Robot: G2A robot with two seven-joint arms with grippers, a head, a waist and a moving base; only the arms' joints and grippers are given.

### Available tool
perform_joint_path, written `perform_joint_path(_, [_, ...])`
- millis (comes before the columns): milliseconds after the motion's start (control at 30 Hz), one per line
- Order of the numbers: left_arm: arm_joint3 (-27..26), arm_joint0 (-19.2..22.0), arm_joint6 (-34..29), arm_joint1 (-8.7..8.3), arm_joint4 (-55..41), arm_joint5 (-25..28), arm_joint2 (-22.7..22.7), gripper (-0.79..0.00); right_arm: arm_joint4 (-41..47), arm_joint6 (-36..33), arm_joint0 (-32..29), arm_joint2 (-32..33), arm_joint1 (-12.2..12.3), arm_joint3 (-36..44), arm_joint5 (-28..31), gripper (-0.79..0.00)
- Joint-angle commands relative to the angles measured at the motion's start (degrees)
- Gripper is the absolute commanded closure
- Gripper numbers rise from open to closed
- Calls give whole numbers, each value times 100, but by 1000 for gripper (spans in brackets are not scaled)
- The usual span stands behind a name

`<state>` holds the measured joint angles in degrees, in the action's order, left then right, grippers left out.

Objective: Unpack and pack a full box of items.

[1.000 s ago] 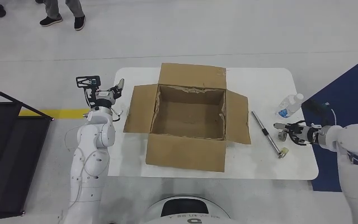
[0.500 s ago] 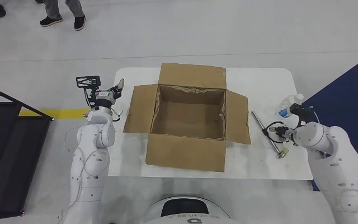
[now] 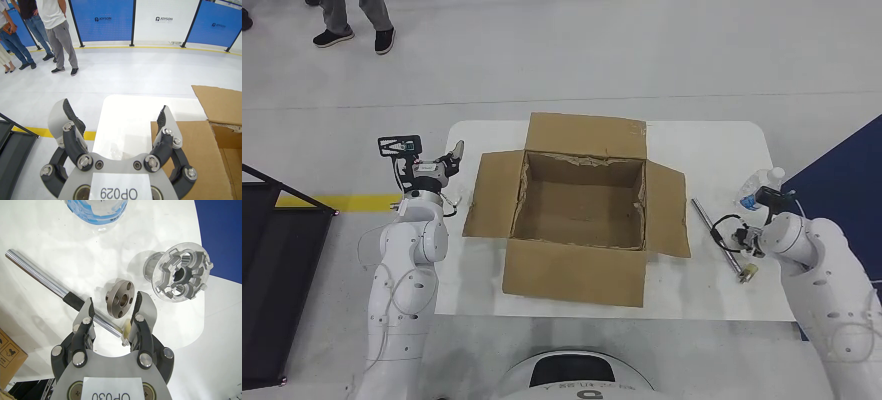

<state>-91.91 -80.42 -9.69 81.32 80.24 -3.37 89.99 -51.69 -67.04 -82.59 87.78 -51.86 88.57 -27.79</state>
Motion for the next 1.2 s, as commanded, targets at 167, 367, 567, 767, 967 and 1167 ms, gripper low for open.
perform_joint_path(167, [0, 0, 0, 0, 0, 0, 0, -785, -19, -13, 27, -28, -23, -60, 37, -142])
perform_joint_path(367, [0, 0, 0, 0, 0, 0, 0, -785, 82, 166, -97, 55, -41, 98, 95, 0])
perform_joint_path(567, [0, 0, 0, 0, 0, 0, 0, -785, 372, 518, -487, 331, -53, 532, 274, 0])
perform_joint_path(767, [0, 0, 0, 0, 0, 0, 0, -785, 1107, 1067, -1648, 1216, -45, 1561, 1063, 0])
perform_joint_path(967, [0, 0, 0, 0, 0, 0, 0, -785, 2120, 1776, -2590, 1973, -115, 2136, 1846, 0])
perform_joint_path(1167, [0, 0, 0, 0, 0, 0, 0, -785, 2729, 1993, -3019, 2285, -156, 2289, 2480, 0])
